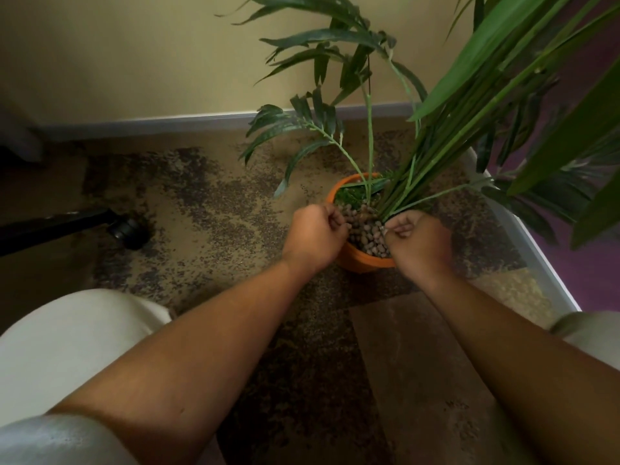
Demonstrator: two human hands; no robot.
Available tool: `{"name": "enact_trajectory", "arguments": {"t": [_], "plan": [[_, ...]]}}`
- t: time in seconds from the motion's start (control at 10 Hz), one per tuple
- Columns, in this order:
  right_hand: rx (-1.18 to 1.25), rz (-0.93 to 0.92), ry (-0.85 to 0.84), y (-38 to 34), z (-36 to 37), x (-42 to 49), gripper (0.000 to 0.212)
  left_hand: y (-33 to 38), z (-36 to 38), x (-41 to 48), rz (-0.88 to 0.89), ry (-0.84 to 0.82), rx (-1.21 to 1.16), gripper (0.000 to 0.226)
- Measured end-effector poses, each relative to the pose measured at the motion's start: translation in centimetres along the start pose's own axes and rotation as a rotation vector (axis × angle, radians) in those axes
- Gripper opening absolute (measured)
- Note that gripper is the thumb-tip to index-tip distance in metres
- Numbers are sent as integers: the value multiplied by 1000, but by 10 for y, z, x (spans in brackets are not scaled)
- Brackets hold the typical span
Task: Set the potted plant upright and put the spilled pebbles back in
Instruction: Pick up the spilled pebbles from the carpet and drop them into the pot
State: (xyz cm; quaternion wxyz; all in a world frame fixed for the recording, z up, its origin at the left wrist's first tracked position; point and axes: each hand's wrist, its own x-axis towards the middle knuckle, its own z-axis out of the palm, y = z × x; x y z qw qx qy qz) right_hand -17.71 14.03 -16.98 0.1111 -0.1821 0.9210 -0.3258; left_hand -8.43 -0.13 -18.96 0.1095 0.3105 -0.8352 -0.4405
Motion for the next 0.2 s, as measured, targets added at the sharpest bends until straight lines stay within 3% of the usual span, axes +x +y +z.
{"name": "enact_trajectory", "arguments": {"t": [0.2], "plan": [[-76, -124, -42, -10, 1, -31, 9, 1, -20, -37, 69, 66, 282, 16]]}}
